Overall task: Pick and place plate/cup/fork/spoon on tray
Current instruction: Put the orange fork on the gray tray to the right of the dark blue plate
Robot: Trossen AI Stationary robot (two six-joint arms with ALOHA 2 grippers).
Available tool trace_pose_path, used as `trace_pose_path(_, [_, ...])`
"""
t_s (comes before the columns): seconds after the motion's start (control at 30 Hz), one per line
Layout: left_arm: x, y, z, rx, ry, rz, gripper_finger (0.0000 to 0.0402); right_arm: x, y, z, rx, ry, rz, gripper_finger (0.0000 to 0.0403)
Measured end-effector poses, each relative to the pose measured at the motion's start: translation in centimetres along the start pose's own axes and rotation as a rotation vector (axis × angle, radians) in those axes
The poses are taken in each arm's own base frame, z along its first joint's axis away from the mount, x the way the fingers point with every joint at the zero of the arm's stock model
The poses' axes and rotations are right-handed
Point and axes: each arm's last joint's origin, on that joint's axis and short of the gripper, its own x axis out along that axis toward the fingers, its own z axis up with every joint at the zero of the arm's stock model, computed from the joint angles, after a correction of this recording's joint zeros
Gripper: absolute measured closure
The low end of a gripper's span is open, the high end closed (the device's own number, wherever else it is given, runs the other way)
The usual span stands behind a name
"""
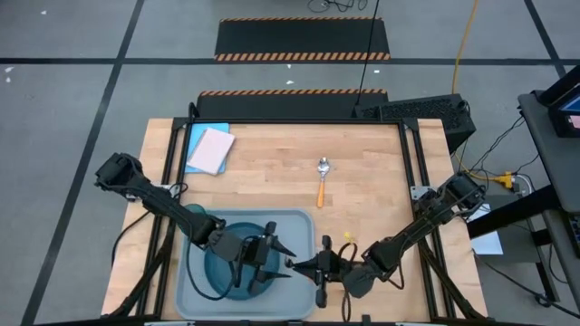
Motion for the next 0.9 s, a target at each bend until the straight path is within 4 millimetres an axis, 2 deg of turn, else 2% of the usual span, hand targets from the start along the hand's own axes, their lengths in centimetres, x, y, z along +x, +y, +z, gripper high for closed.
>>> trace_pose_path(0.2, [-2.5, 0.1, 1.1, -0.062, 0.058, 0.125, 0.0145, -0.3, 0.2, -1.0, 0.132, -0.023, -0.08, 0.0398])
trace_pose_path(0.4, [-4.5, -0.6, 1.6, -0.076, 0.094, 0.16, 0.0173, 1.1, -0.5, -4.0, 0.196, 0.003, -0.144, 0.0398])
trace_pose_path(0.57, [-5.0, -1.8, 1.6, -0.057, 0.086, 0.132, 0.0193, 2.6, -0.5, -5.3, 0.261, -0.034, -0.209, 0.0399])
trace_pose_path(0.73, [-5.2, -2.1, 1.7, -0.059, 0.072, 0.165, 0.0209, 5.5, 0.2, -5.4, 0.288, -0.054, -0.223, 0.0399])
trace_pose_path(0.8, [-5.2, -2.2, 1.9, -0.064, 0.058, 0.164, 0.0214, 6.2, 0.6, -5.4, 0.279, -0.063, -0.219, 0.0399])
trace_pose_path(0.9, [-5.2, -2.3, 1.9, -0.081, 0.056, 0.16, 0.0218, 6.9, 0.8, -5.1, 0.355, -0.119, -0.179, 0.0399])
